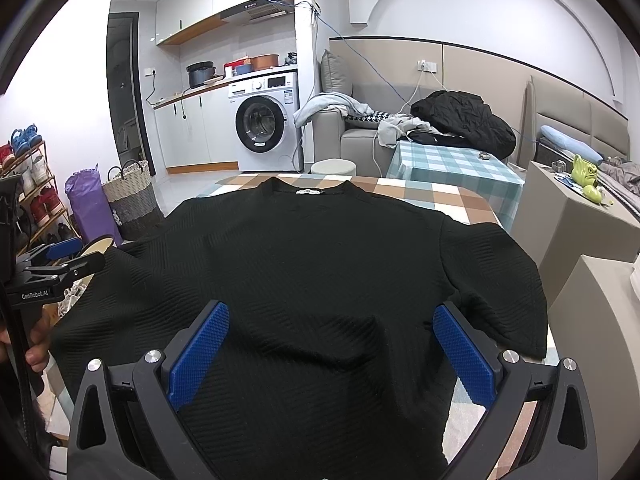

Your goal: Fold small clothes

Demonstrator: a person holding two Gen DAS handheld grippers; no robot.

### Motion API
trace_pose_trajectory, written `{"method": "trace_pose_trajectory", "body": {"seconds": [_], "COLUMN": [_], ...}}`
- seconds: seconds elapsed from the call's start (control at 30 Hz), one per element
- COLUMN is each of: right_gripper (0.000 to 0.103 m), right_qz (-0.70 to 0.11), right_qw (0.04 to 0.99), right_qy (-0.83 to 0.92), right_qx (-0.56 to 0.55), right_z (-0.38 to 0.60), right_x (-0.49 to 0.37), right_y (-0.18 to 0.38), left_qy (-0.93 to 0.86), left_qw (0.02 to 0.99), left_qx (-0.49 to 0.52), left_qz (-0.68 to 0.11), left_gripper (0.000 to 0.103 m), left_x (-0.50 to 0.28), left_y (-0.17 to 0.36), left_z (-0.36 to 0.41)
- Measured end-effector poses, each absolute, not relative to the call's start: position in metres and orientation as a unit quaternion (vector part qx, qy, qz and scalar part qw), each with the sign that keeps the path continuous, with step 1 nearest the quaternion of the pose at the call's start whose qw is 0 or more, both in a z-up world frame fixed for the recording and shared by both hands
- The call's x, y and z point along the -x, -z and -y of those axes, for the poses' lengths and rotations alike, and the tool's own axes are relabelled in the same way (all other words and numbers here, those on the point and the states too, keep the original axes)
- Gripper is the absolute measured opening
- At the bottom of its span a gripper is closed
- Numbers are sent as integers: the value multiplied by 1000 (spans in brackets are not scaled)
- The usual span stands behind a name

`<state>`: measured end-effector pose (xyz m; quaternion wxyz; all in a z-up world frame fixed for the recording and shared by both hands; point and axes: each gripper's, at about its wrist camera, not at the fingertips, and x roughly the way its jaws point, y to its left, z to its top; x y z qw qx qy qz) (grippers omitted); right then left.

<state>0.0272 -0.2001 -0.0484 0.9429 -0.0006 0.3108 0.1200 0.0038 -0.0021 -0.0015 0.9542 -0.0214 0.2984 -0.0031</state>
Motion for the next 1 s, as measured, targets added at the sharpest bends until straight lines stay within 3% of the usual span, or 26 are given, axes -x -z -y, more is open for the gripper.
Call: {"method": "trace_pose_trajectory", "body": {"seconds": [1.0], "right_gripper": [103], "right_qz": [-327], "right_qw": [938], "right_qy": [-116], "right_qx": [-3], "right_z": [202], "right_x": [-35], "right_y": [51], "left_qy": [-8], "left_qw": [952], "left_qx": [22], "left_qz": [-305], "left_gripper": [102], "left_x": [-5], "left_y": [2], "left_z": [-7]}}
